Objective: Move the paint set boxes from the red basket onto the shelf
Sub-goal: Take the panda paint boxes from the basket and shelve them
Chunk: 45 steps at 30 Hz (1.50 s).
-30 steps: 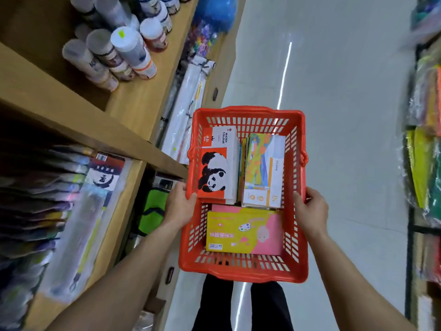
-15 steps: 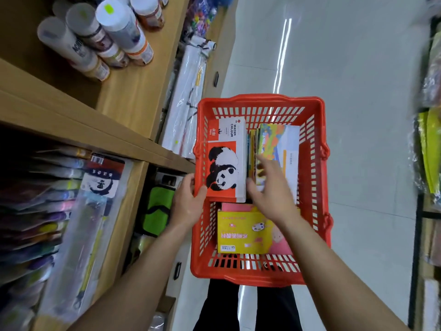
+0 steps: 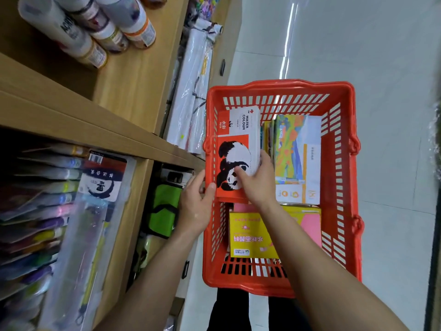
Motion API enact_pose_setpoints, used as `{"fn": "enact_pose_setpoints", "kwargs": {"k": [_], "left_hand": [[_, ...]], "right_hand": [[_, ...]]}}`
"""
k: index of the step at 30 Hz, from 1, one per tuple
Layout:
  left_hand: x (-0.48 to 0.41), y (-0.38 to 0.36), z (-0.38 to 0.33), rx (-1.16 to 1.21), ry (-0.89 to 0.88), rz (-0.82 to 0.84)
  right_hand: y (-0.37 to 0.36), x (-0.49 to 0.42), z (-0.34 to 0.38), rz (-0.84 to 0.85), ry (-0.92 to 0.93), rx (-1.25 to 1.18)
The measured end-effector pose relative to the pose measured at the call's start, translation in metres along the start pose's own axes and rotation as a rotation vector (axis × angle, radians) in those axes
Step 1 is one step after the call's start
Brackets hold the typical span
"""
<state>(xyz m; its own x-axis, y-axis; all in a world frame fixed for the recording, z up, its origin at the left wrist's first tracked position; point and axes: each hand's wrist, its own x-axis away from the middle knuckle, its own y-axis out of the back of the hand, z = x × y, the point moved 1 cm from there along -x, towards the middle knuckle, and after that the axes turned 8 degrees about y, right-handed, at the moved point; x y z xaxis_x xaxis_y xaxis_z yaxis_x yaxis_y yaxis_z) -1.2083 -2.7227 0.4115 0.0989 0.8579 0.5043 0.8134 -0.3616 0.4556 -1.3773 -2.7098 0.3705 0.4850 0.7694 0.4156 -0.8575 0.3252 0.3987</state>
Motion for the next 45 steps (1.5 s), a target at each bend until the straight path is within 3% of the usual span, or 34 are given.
{"fn": "enact_pose_setpoints", "kwargs": {"k": [3,11,16,20,23,27,29,32,36,42,45], "left_hand": [[0.000,-0.001,0.002,0.028,0.020,0.020],[-0.002,-0.003,0.006,-0.004,-0.002,-0.006],[0.003,-0.003,-0.004,-0.005,0.012,-0.001],[0.004,-0.001,-0.009,0.023,0.094,-0.014],[0.012,0.000,-0.014,0.038,0.160,-0.122],[0.036,-0.010,-0.033,-0.113,-0.144,-0.299],[0.034,-0.025,-0.037,-0.116,-0.184,-0.253],[0.006,-0.056,-0.039,-0.009,0.010,-0.086],[-0.039,-0.098,-0.036,-0.139,0.156,0.037],[-0.069,-0.126,-0.017,-0.462,0.120,-0.073],[-0.067,-0.132,-0.008,-0.525,0.078,-0.052]], "right_hand": [[0.000,-0.001,0.004,-0.035,-0.044,-0.033],[0.008,-0.020,0.003,0.131,-0.171,-0.096],[0.023,-0.005,0.014,0.055,-0.173,-0.226],[0.076,0.020,0.021,-0.018,-0.142,-0.363],[0.121,0.029,0.019,-0.099,-0.090,-0.312],[0.149,0.043,-0.009,-0.138,-0.094,-0.294],[0.151,0.054,-0.025,-0.130,-0.102,-0.264],[0.145,0.070,-0.046,-0.105,-0.171,-0.307],[0.139,0.091,-0.064,-0.094,-0.231,-0.412],[0.135,0.101,-0.082,-0.049,-0.286,-0.478],[0.135,0.100,-0.084,-0.044,-0.286,-0.493]]}}
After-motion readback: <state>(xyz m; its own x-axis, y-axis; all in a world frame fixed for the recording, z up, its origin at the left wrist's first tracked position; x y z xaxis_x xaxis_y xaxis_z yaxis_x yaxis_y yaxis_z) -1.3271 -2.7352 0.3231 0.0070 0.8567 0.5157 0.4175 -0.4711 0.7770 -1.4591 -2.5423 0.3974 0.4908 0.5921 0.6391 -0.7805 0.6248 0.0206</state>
